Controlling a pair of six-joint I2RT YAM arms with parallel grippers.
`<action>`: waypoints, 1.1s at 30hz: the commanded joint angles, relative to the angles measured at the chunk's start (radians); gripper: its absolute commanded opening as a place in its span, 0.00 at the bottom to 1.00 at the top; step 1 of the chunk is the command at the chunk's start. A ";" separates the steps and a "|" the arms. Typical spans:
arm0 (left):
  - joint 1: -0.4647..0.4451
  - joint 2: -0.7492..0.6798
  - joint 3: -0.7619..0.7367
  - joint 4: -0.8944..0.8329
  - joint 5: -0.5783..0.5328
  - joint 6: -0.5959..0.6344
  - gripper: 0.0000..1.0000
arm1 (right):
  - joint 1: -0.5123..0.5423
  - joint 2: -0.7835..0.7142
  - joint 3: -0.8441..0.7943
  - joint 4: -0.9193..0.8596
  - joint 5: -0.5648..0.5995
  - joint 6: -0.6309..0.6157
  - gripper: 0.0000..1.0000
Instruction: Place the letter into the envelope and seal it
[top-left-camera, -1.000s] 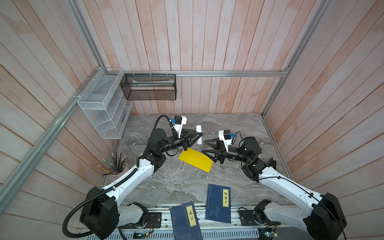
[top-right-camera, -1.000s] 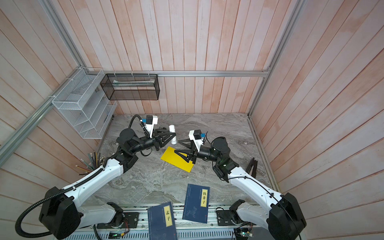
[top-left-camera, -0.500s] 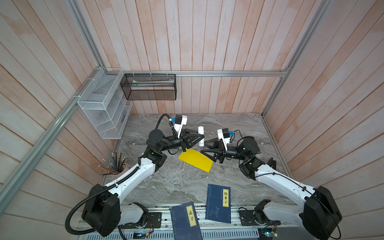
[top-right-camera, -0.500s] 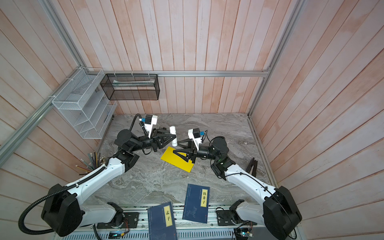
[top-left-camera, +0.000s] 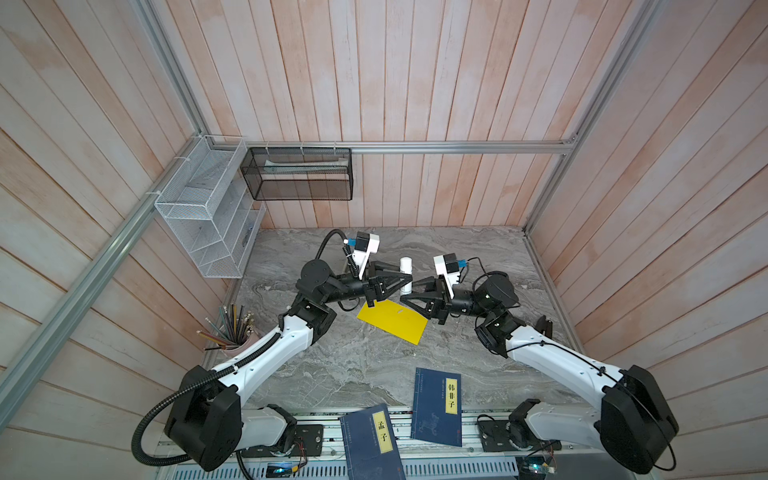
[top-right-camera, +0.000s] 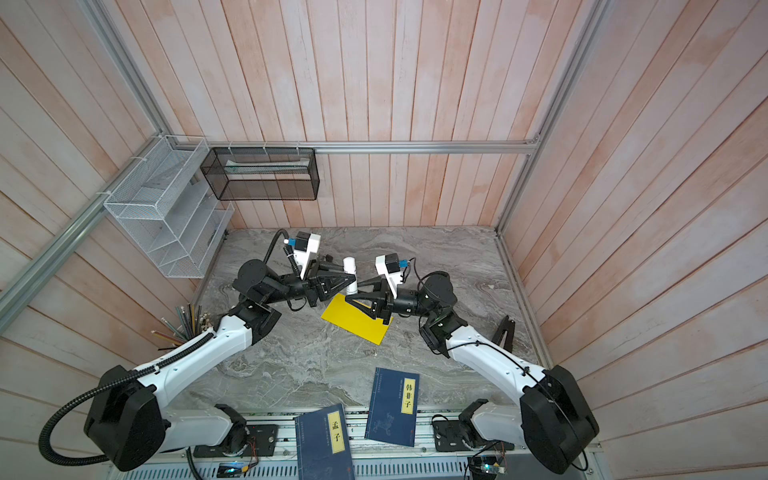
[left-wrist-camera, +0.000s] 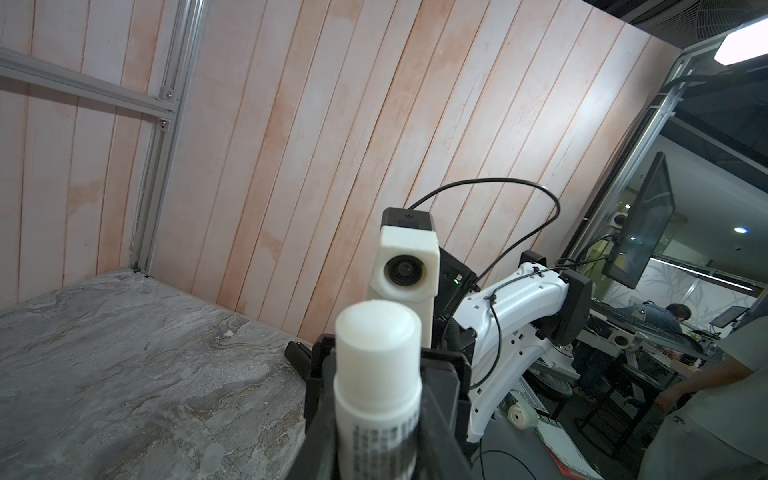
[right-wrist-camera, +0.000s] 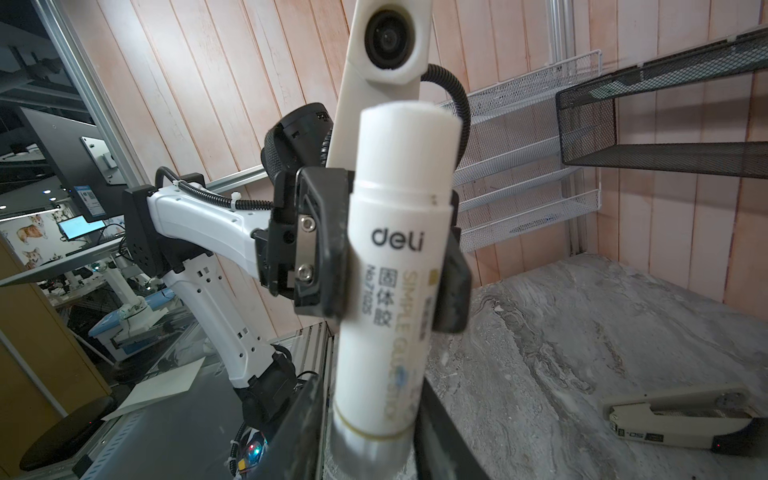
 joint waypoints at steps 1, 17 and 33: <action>-0.004 0.008 0.011 0.016 0.014 0.014 0.00 | 0.003 0.002 0.029 0.010 -0.021 -0.004 0.31; -0.006 -0.026 0.006 -0.068 -0.099 0.082 0.00 | 0.013 -0.042 0.041 -0.161 0.140 -0.135 0.12; -0.068 -0.094 -0.007 -0.234 -0.438 0.261 0.00 | 0.188 -0.063 0.167 -0.521 0.821 -0.416 0.05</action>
